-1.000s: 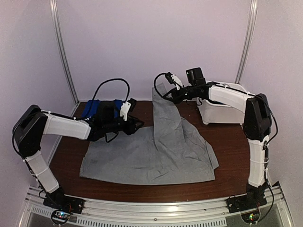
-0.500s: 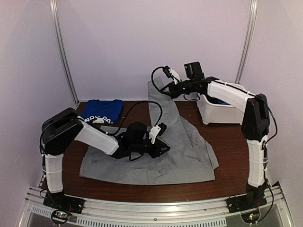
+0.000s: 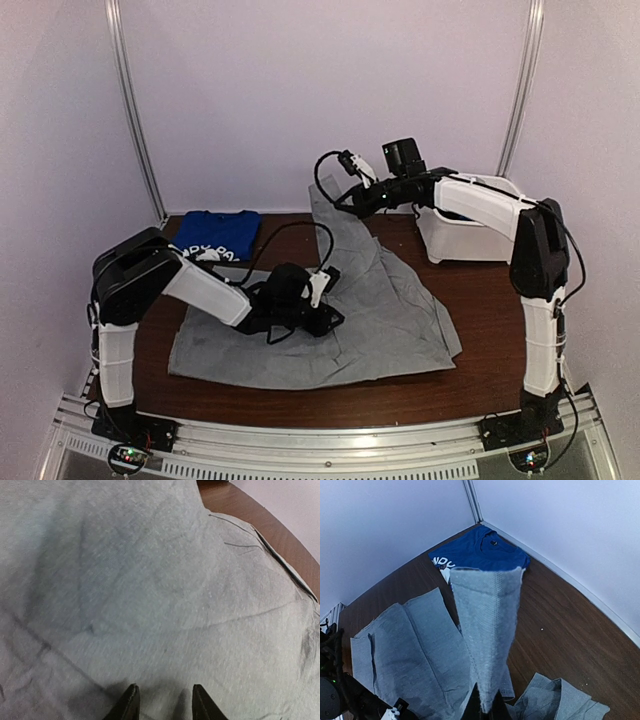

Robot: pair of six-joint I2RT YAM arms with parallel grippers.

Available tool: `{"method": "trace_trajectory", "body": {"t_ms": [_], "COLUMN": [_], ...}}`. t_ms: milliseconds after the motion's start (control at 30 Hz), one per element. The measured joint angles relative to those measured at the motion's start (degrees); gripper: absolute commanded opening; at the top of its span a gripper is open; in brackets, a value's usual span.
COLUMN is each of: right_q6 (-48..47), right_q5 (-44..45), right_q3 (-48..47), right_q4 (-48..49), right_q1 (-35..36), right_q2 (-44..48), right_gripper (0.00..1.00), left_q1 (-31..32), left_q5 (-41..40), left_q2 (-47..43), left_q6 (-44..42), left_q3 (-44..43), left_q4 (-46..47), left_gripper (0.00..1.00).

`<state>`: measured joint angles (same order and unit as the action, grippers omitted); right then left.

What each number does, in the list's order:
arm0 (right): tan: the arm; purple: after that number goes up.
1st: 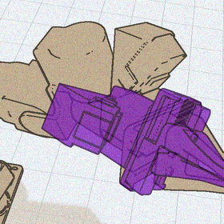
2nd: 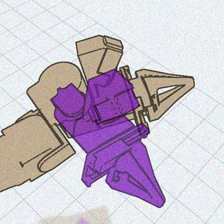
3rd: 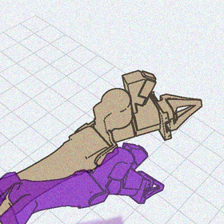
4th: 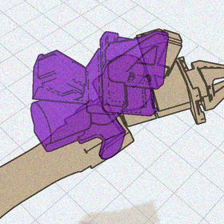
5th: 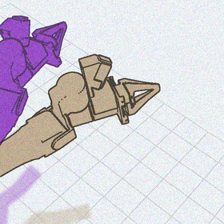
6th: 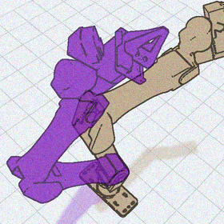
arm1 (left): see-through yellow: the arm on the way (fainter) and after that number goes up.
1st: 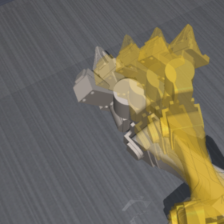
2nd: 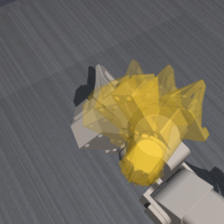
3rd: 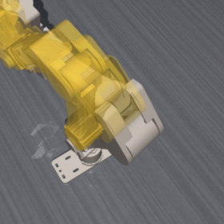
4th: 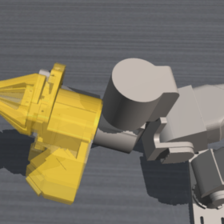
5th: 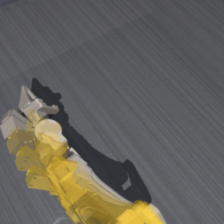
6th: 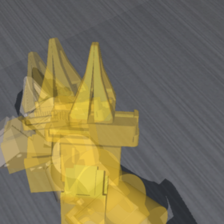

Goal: Fold and stack the mixed laundry pile
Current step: Adjust the 1/3-folded shirt at the center of the board.

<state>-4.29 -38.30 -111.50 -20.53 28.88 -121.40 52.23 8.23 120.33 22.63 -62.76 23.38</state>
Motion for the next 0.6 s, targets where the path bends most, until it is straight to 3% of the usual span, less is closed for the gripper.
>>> {"method": "trace_trajectory", "body": {"t_ms": [200,333,400,600], "right_q6": [1.7,3.37,4.87,9.42], "right_q5": [1.62,4.26,5.44,8.33], "right_q3": [6.56,9.9,11.65,14.75], "right_q4": [-0.5,-0.66,-0.17,2.93], "right_q1": [2.45,5.4,7.17,13.25], "right_q2": [2.84,6.64,8.76,10.54], "right_gripper": [0.0,0.0,0.0,0.0], "left_q1": [-1.03,-1.2,-2.54,-16.92], "left_q5": [1.4,-1.81,-4.96,-11.52], "left_q2": [-13.68,-30.95,-40.22,-64.63], "left_q6": [-0.42,-0.52,0.96,10.08], "left_q3": [11.45,17.57,20.55,29.51], "left_q4": [1.22,0.92,0.0,-10.88], "left_gripper": [0.48,0.7,0.77,0.88]}}
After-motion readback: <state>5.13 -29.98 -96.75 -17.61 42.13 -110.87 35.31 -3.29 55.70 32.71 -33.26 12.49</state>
